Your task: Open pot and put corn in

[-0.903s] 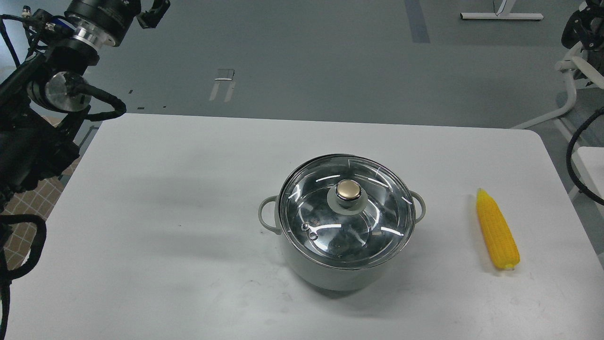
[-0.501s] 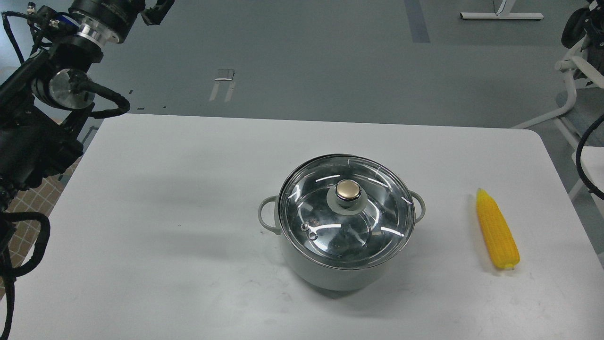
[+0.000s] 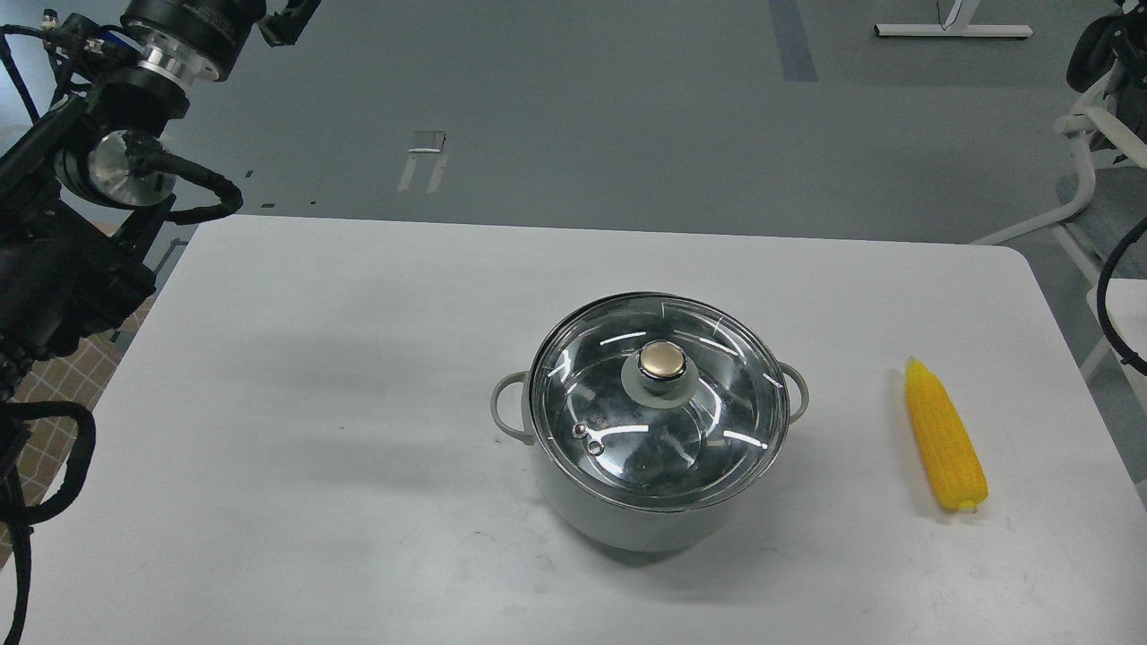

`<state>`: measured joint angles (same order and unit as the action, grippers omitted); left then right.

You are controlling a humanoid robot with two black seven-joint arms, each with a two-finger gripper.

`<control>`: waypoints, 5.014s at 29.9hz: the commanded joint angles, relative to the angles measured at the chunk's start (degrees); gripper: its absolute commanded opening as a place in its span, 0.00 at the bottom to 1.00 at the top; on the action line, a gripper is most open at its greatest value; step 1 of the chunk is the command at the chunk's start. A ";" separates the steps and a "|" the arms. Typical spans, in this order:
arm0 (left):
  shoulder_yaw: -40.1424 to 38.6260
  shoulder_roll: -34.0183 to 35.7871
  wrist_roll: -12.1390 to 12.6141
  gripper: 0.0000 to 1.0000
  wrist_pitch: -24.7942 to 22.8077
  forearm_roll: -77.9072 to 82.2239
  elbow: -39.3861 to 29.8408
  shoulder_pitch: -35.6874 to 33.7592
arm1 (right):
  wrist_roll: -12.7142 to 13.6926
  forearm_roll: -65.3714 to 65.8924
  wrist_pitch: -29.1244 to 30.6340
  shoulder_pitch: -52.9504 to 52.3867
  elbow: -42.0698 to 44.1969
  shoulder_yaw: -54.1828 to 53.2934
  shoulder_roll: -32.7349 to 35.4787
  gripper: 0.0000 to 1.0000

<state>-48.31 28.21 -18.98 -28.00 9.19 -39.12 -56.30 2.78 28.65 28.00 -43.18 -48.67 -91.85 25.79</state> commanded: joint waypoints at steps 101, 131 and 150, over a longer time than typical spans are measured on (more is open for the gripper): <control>20.27 -2.90 0.26 0.67 3.74 114.64 -49.75 11.56 | -0.58 0.09 0.00 5.39 0.24 -2.89 1.01 1.00; 18.52 4.03 -0.27 0.31 4.80 109.48 -51.23 4.71 | -0.58 0.09 0.00 5.74 0.50 -2.81 1.01 1.00; 13.41 37.80 -1.24 0.31 24.57 98.03 -42.11 28.78 | -0.58 0.09 0.00 6.00 -0.02 -2.72 1.36 1.00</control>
<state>-35.05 66.05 -20.17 -5.10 107.23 -84.85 -30.70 2.20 28.74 28.00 -37.25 -48.54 -94.62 27.40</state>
